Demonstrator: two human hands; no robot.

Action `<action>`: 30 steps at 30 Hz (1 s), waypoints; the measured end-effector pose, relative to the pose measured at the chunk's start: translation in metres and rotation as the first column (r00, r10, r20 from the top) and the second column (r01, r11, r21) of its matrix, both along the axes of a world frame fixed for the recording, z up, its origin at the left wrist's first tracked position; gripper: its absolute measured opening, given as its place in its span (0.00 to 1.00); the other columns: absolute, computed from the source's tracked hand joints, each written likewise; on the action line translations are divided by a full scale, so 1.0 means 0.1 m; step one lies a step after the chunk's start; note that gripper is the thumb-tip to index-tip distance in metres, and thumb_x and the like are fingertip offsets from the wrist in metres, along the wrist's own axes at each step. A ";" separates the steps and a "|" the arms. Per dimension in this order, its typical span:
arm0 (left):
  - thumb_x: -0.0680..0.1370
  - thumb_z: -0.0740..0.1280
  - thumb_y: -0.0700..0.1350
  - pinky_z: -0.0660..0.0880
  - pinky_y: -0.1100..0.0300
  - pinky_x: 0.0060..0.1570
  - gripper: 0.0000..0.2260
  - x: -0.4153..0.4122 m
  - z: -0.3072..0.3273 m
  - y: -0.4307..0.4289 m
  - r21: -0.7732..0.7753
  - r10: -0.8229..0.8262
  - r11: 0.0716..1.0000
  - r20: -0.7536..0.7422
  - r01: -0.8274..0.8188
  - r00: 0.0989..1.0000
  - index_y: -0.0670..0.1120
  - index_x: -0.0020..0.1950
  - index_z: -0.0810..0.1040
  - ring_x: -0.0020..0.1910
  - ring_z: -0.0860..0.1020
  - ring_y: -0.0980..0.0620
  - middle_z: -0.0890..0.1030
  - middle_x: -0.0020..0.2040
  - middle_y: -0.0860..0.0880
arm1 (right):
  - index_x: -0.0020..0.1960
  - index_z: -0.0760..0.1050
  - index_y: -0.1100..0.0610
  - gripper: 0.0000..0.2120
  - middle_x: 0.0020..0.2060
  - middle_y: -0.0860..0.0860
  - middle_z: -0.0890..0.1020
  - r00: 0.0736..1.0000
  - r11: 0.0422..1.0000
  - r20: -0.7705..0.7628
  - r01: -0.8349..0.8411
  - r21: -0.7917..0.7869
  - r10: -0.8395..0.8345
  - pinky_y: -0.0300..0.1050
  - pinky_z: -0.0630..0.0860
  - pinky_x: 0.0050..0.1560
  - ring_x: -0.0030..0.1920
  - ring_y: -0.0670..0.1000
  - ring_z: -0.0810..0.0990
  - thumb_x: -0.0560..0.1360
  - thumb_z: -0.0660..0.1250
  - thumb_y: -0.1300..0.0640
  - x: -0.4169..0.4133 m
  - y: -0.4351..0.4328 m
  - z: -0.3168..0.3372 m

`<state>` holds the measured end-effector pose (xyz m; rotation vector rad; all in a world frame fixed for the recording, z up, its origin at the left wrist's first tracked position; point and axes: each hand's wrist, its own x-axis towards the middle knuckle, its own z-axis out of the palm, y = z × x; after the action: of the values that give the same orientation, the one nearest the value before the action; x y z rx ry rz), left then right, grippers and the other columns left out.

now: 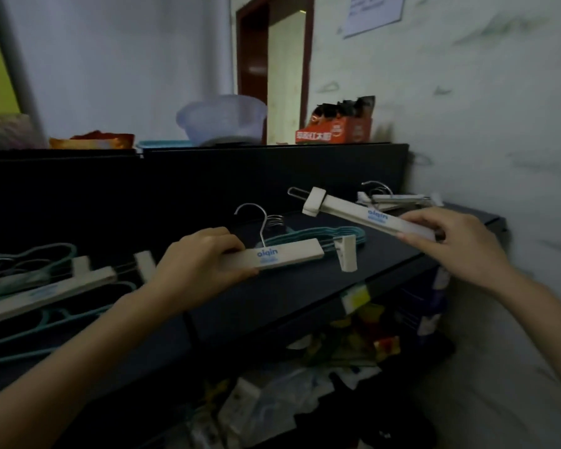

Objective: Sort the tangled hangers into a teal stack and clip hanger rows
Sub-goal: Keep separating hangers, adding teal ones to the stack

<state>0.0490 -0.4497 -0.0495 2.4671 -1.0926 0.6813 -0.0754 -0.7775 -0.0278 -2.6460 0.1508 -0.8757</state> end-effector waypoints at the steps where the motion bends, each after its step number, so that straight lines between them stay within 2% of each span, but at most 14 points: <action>1: 0.65 0.55 0.70 0.69 0.59 0.38 0.28 -0.03 -0.03 -0.19 0.006 -0.009 1.000 -0.002 0.009 1.000 0.53 0.52 0.78 0.48 0.75 0.55 0.75 0.47 0.58 | 0.55 0.77 0.43 0.15 0.48 0.42 0.80 1.000 1.000 -0.013 0.003 0.000 -0.003 0.56 0.77 0.48 0.51 0.51 0.79 0.70 0.67 0.44 -0.04 -0.17 -0.01; 4: 0.69 0.62 0.66 0.67 0.60 0.38 0.20 -0.09 -0.13 -0.74 0.020 -0.029 0.999 -0.003 0.029 1.000 0.54 0.52 0.77 0.48 0.75 0.55 0.73 0.45 0.59 | 0.54 0.78 0.44 0.13 0.47 0.42 0.80 0.999 1.000 -0.033 0.022 -0.003 -0.022 0.56 0.76 0.48 0.50 0.51 0.79 0.70 0.68 0.46 -0.15 -0.63 -0.04; 6: 0.71 0.65 0.62 0.66 0.61 0.39 0.17 -0.10 -0.16 -1.08 0.022 -0.041 0.999 -0.002 0.041 0.999 0.53 0.53 0.77 0.50 0.75 0.55 0.75 0.48 0.58 | 0.54 0.78 0.44 0.12 0.47 0.42 0.80 0.998 0.999 -0.044 0.044 -0.002 -0.044 0.55 0.76 0.48 0.49 0.51 0.79 0.70 0.69 0.47 -0.19 -0.91 -0.07; 9: 0.73 0.64 0.60 0.69 0.60 0.41 0.16 -0.08 -0.16 -1.56 0.048 -0.076 0.996 0.000 0.076 0.997 0.52 0.54 0.76 0.51 0.74 0.53 0.77 0.51 0.55 | 0.54 0.78 0.45 0.12 0.47 0.43 0.80 0.996 0.997 -0.057 0.069 0.025 -0.067 0.53 0.76 0.47 0.48 0.50 0.79 0.71 0.70 0.49 -0.23 -1.29 -0.12; 12: 0.73 0.63 0.61 0.71 0.58 0.41 0.16 -0.01 -0.14 -2.03 0.085 -0.108 0.991 0.008 0.107 0.994 0.52 0.54 0.75 0.50 0.74 0.53 0.76 0.51 0.54 | 0.54 0.79 0.49 0.12 0.47 0.46 0.81 0.995 0.995 -0.046 0.089 0.038 -0.087 0.50 0.75 0.46 0.48 0.50 0.78 0.71 0.70 0.52 -0.23 -1.62 -0.15; 15: 0.74 0.62 0.61 0.68 0.58 0.39 0.16 0.09 -0.13 -2.47 0.095 -0.134 0.986 -0.017 0.135 0.991 0.52 0.53 0.75 0.49 0.73 0.53 0.73 0.48 0.55 | 0.55 0.79 0.47 0.12 0.47 0.45 0.81 0.995 0.993 -0.034 0.100 0.062 -0.098 0.51 0.76 0.47 0.48 0.50 0.79 0.71 0.70 0.50 -0.18 -1.94 -0.18; 18: 0.74 0.61 0.60 0.68 0.58 0.39 0.17 0.24 -0.13 -2.90 0.118 -0.154 0.980 -0.044 0.159 0.987 0.51 0.56 0.75 0.49 0.72 0.54 0.74 0.52 0.54 | 0.54 0.78 0.44 0.12 0.48 0.44 0.82 0.993 0.991 -0.035 0.112 0.079 -0.109 0.55 0.77 0.48 0.49 0.50 0.79 0.71 0.69 0.48 -0.05 -2.25 -0.20; 23: 0.75 0.61 0.59 0.65 0.59 0.39 0.16 0.61 -0.06 -3.53 0.154 -0.159 0.974 -0.068 0.168 0.985 0.50 0.56 0.74 0.47 0.71 0.55 0.73 0.53 0.53 | 0.54 0.77 0.43 0.11 0.48 0.46 0.82 0.990 0.988 -0.045 0.134 0.072 -0.131 0.54 0.76 0.47 0.48 0.51 0.78 0.72 0.69 0.49 0.31 -2.74 -0.15; 30: 0.76 0.61 0.59 0.70 0.58 0.42 0.16 1.02 -0.09 -4.14 0.208 -0.142 0.963 -0.154 0.172 0.978 0.50 0.57 0.73 0.47 0.72 0.54 0.72 0.54 0.53 | 0.57 0.77 0.46 0.14 0.51 0.46 0.81 0.992 0.992 -0.069 0.111 0.054 -0.107 0.53 0.77 0.49 0.49 0.51 0.78 0.72 0.68 0.47 0.78 -3.30 -0.14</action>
<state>0.1509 -0.8635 -0.0580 2.5279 -1.3561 0.3527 0.0025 -1.1075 -0.0417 -2.6342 0.3348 -0.8048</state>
